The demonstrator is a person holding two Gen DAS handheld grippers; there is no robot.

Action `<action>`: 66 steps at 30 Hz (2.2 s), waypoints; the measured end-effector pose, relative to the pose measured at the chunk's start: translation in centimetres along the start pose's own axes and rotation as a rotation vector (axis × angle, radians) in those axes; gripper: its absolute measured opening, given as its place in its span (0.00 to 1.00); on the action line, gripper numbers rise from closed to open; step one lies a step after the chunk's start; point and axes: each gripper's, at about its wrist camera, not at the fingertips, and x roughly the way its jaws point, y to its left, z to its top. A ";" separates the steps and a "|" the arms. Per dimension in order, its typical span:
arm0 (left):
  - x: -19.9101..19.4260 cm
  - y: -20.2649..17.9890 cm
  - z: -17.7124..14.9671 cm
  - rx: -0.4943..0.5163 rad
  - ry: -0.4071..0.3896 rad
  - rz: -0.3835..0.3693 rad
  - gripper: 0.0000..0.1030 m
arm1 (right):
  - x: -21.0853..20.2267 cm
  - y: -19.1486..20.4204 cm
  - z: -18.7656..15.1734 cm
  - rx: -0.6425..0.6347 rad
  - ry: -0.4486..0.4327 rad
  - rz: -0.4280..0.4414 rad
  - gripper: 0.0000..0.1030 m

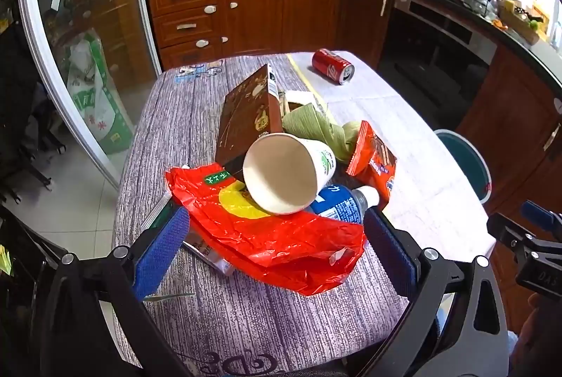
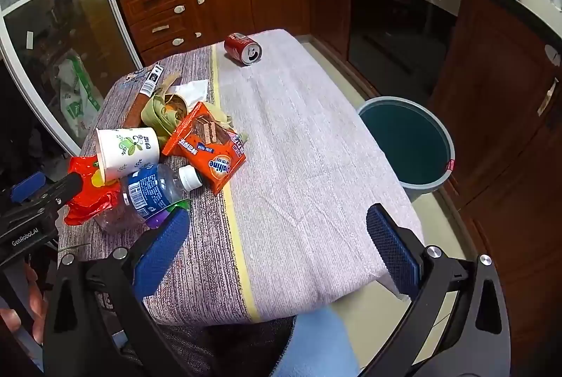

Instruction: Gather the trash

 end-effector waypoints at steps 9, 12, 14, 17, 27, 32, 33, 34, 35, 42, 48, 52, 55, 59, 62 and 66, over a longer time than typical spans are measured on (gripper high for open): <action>0.5 0.1 -0.3 -0.001 0.005 0.008 0.96 | 0.5 0.0 -0.2 0.000 0.016 0.005 0.94; 0.7 0.1 -0.4 -0.001 0.008 0.010 0.96 | 0.7 -0.1 -0.2 0.001 0.021 0.005 0.94; 0.8 0.0 -0.5 -0.001 0.009 0.009 0.96 | 0.7 -0.1 -0.3 0.002 0.023 0.005 0.94; 0.9 0.0 -0.5 -0.001 0.009 0.009 0.96 | 0.8 -0.2 -0.4 0.004 0.024 0.005 0.94; 0.7 -0.2 -0.8 0.008 -0.005 0.015 0.96 | 1.0 -0.3 -0.4 0.008 0.028 0.005 0.94; 0.7 -0.2 -0.9 0.010 -0.004 0.014 0.96 | 1.1 -0.3 -0.5 0.007 0.033 0.005 0.94; 0.7 -0.2 -0.9 0.011 -0.006 0.015 0.96 | 1.0 -0.3 -0.5 0.007 0.033 0.005 0.94; 0.6 -0.3 -1.0 0.012 -0.007 0.015 0.96 | 1.0 -0.3 -0.5 0.008 0.033 0.005 0.94; 0.6 -0.3 -1.0 0.013 -0.007 0.014 0.96 | 1.0 -0.3 -0.5 0.008 0.034 0.004 0.94; 0.5 -0.4 -1.1 0.013 -0.008 0.015 0.96 | 1.2 -0.2 -0.5 0.003 0.042 0.007 0.94; 0.5 -0.5 -1.1 0.012 -0.005 0.012 0.96 | 1.2 -0.1 -0.5 0.004 0.043 0.007 0.94; 0.5 -0.5 -1.0 0.013 -0.008 0.010 0.96 | 1.3 -0.1 -0.5 0.002 0.045 0.005 0.94; 0.5 -0.5 -1.0 0.012 -0.008 0.006 0.96 | 1.3 -0.1 -0.5 0.003 0.045 0.006 0.94; 0.4 -0.4 -1.0 0.010 -0.008 0.002 0.96 | 1.4 -0.2 -0.5 0.004 0.048 0.006 0.94; 0.5 -0.5 -1.0 0.009 -0.008 0.005 0.96 | 1.4 -0.2 -0.4 0.002 0.049 0.004 0.94; 0.5 -0.1 -0.9 -0.004 -0.004 0.003 0.96 | 1.5 -0.2 -0.4 0.003 0.051 0.004 0.94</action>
